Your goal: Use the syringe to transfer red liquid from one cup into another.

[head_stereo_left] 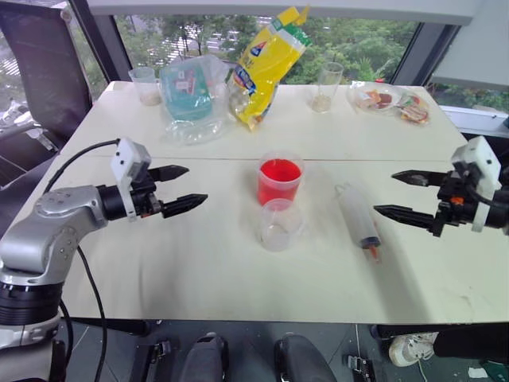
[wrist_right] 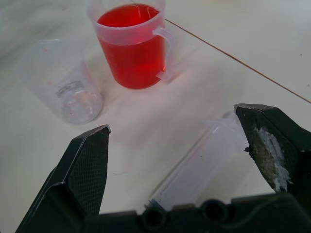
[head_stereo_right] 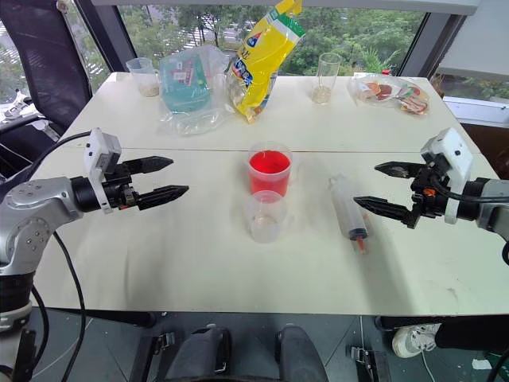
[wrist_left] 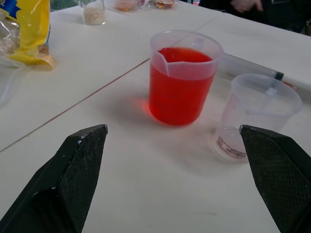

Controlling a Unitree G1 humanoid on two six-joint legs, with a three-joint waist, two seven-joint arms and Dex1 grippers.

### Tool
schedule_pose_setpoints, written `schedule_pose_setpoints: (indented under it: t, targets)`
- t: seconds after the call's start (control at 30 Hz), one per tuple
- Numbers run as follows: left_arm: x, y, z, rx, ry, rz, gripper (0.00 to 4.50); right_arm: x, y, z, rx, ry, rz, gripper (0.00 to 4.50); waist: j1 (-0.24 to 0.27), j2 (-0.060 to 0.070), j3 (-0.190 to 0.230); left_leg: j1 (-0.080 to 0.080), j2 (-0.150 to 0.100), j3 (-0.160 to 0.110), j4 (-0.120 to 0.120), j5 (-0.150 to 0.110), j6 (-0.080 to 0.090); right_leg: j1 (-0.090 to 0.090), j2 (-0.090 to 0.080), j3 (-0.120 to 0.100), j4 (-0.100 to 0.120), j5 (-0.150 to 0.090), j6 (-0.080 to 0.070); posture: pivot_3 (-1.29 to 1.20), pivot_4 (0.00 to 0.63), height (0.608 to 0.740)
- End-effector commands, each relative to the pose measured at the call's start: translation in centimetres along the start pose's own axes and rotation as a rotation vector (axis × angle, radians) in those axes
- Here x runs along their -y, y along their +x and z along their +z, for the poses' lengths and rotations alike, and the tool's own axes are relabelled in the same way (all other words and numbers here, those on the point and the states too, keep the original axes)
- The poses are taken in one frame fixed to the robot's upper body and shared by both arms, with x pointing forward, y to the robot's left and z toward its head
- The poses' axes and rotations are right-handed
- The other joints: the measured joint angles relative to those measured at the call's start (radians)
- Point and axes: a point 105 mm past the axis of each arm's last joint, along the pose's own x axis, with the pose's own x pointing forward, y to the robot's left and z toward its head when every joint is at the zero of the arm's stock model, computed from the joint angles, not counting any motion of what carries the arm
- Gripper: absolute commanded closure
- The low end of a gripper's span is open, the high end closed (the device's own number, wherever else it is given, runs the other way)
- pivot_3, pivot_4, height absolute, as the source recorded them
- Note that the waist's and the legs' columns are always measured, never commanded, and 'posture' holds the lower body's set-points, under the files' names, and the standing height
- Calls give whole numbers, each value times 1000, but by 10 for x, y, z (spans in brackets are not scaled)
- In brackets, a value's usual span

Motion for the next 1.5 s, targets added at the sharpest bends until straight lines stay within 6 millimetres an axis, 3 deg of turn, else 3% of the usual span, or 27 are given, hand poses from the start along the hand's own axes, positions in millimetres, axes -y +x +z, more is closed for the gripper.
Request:
schedule_pose_setpoints:
  t: [0.03,0.97,1.3,1.5]
  targets:
    - [7,-2,14,20,51,-34,0,-4,-5,16,19,-58,12,10,0,0,0,0,0,0,0,0,0,0,0,0,0,0,0,0,150,740]
    - [24,17,16,0,79,-109,0,8,-4,-4,-42,106,-23,10,-1,0,0,0,0,0,1,0,0,0,0,0,0,0,0,0,150,740]
    - [30,36,19,35,96,-164,0,33,28,-7,-356,445,-115,10,-5,2,1,-2,0,0,2,0,0,-3,0,1,1,0,0,0,150,740]
    - [30,39,15,47,100,-160,0,34,53,-13,-591,568,-170,10,-1,2,1,-8,0,1,2,0,0,-10,0,1,1,0,0,0,150,740]
